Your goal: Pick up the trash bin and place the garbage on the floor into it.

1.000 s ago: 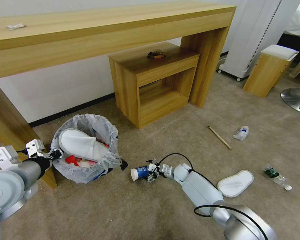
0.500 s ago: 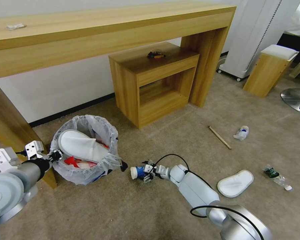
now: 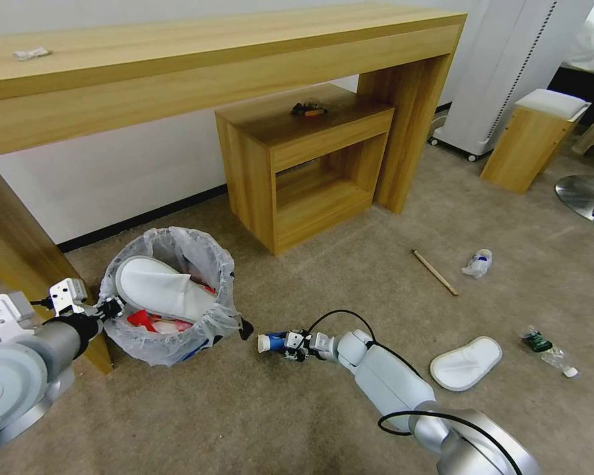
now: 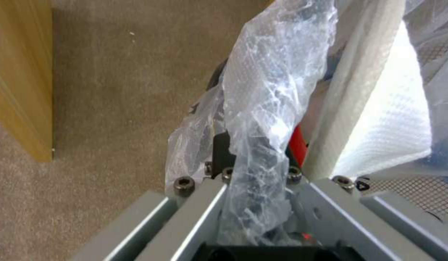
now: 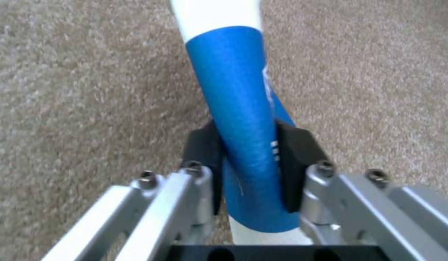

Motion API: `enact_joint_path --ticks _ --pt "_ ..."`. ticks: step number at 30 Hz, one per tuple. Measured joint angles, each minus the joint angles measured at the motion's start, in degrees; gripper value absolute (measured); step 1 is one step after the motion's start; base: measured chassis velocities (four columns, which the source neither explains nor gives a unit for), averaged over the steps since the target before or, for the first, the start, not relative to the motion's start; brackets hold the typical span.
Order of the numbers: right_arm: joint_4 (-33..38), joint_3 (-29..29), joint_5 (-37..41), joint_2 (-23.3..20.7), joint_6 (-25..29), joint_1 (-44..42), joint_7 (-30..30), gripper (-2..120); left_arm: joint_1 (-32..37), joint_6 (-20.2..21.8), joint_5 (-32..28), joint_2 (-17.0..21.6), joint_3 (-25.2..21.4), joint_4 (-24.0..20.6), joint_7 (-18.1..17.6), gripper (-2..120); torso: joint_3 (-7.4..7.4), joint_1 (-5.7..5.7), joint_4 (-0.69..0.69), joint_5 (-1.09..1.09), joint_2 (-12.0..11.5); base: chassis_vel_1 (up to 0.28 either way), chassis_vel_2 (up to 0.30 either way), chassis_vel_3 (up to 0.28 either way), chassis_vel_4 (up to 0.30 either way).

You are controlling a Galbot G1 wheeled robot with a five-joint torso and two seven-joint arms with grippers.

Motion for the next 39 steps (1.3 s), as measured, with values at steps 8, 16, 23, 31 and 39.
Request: enact_joint_path --ticks 8,16,23,31,39 --pt "0.3 0.4 0.2 -1.3 0.1 0.0 -0.3 0 -0.2 0.0 0.0 -0.1 0.2 0.0 0.1 0 0.01 0.01 0.01 0.01 0.0 0.000 0.000 0.000 0.000" --pt "4.5 0.6 4.1 -4.8 1.2 0.1 -1.3 0 -0.1 0.0 0.8 0.2 1.0 0.1 0.6 0 0.02 0.02 -0.04 -0.03 0.0 0.000 0.000 0.000 0.000" --pt "12.3 1.1 13.1 -8.5 3.2 0.4 -2.8 0 -0.1 0.0 2.2 0.2 2.4 0.6 1.0 0 0.02 0.03 -0.02 -0.01 0.0 0.000 0.000 0.000 0.000" --pt "30.1 4.6 27.1 -14.7 3.6 0.9 -5.4 0 0.3 0.0 3.5 0.2 5.0 0.5 1.5 0 0.02 0.02 -0.02 -0.01 0.0 0.000 0.000 0.000 0.000" --pt "45.3 4.4 48.6 -18.9 3.5 2.8 -6.3 0 0.7 0.0 3.3 1.0 6.9 -0.1 1.5 0 0.00 0.02 -0.02 -0.01 0.0 0.000 0.000 0.000 0.000"
